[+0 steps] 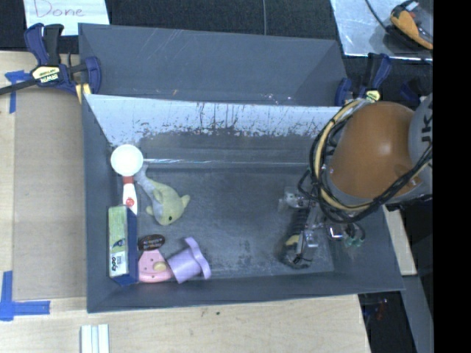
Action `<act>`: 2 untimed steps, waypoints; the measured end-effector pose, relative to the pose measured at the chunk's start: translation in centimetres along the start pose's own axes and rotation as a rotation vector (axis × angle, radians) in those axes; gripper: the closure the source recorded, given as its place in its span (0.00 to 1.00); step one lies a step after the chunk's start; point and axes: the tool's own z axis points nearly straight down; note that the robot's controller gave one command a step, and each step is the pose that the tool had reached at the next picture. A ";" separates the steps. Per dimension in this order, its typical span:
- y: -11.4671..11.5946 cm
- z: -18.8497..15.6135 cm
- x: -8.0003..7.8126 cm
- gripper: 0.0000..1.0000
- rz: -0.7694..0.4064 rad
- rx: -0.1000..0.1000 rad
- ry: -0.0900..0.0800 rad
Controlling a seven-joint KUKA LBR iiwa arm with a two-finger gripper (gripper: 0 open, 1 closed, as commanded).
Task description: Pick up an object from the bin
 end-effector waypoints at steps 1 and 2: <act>0.0 -0.4 -0.2 0.00 -0.003 0.001 -0.009; -6.4 8.4 -4.5 0.00 -0.426 0.006 -0.011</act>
Offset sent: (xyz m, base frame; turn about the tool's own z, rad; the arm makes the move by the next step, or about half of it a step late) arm 0.0417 -0.0612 -0.0872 -0.4310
